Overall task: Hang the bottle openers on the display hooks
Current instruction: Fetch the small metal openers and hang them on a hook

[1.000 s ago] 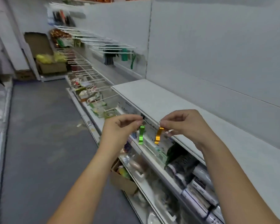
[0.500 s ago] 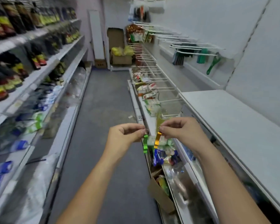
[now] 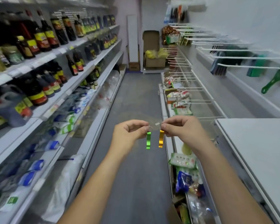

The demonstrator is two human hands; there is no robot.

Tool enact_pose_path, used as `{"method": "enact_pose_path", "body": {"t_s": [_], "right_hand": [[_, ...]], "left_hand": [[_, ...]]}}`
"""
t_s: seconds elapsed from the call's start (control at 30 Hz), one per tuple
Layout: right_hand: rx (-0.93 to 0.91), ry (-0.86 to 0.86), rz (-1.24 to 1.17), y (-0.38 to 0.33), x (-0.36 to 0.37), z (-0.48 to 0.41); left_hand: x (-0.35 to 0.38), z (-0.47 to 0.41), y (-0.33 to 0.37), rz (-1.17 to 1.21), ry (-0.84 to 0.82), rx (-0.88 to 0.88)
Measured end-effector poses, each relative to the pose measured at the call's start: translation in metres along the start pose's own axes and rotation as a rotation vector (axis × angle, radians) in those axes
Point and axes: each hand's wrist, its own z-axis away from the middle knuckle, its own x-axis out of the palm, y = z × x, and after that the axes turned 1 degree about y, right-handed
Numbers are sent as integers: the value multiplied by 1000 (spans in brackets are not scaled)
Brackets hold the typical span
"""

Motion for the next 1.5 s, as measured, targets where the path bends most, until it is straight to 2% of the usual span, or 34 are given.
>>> {"method": "enact_pose_path", "body": {"t_s": [0.37, 0.9, 1.23, 1.5], "right_hand": [[-4, 18, 23, 15, 8, -133], [21, 165, 106, 33, 52, -415], [-16, 224, 81, 66, 9, -600], [43, 400, 60, 74, -60, -696]], "left_hand": [[-1, -134, -19, 43, 7, 33], [-41, -443, -45, 76, -53, 27], [8, -626, -64, 1, -99, -31], [93, -759, -73, -14, -283, -50]]}}
